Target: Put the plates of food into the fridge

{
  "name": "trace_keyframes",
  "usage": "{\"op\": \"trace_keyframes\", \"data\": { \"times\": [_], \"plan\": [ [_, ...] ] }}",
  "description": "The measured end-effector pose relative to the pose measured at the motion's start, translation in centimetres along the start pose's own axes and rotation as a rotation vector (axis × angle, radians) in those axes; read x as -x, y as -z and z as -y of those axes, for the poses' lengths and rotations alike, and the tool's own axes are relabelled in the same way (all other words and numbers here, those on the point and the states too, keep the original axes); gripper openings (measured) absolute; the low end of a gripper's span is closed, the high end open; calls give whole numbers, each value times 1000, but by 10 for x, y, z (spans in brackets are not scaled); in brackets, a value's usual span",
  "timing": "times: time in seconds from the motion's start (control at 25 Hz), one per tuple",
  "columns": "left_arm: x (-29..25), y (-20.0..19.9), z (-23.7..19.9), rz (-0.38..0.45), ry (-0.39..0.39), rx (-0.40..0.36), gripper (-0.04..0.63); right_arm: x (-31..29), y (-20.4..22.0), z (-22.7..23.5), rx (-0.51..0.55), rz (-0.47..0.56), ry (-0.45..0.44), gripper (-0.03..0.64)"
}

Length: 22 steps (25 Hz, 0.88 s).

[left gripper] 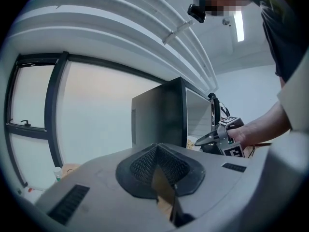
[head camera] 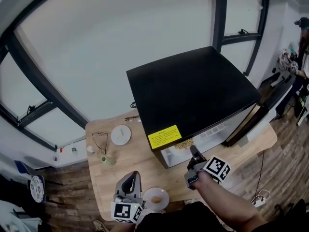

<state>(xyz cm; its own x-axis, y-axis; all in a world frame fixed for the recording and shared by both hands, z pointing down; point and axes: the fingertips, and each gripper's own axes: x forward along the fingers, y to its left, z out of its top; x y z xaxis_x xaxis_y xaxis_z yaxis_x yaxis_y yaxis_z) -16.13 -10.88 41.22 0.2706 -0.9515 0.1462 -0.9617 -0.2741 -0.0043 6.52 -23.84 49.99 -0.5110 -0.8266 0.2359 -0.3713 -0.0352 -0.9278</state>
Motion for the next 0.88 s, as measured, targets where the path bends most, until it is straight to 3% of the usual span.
{"op": "trace_keyframes", "data": {
  "times": [0.4,0.52,0.68,0.88],
  "plan": [
    [3,2,-18,-6,-35,0,5,-36,-3,-11,88,-29,21,31],
    [4,4,-19,-11,-40,2,5,-40,-5,-14,159,-35,22,35],
    [3,6,-17,-13,-41,2,5,-40,-6,-15,309,-50,73,103],
    [4,5,-14,-11,-34,-12,5,-35,-6,-11,554,-54,184,255]
  ]
}}
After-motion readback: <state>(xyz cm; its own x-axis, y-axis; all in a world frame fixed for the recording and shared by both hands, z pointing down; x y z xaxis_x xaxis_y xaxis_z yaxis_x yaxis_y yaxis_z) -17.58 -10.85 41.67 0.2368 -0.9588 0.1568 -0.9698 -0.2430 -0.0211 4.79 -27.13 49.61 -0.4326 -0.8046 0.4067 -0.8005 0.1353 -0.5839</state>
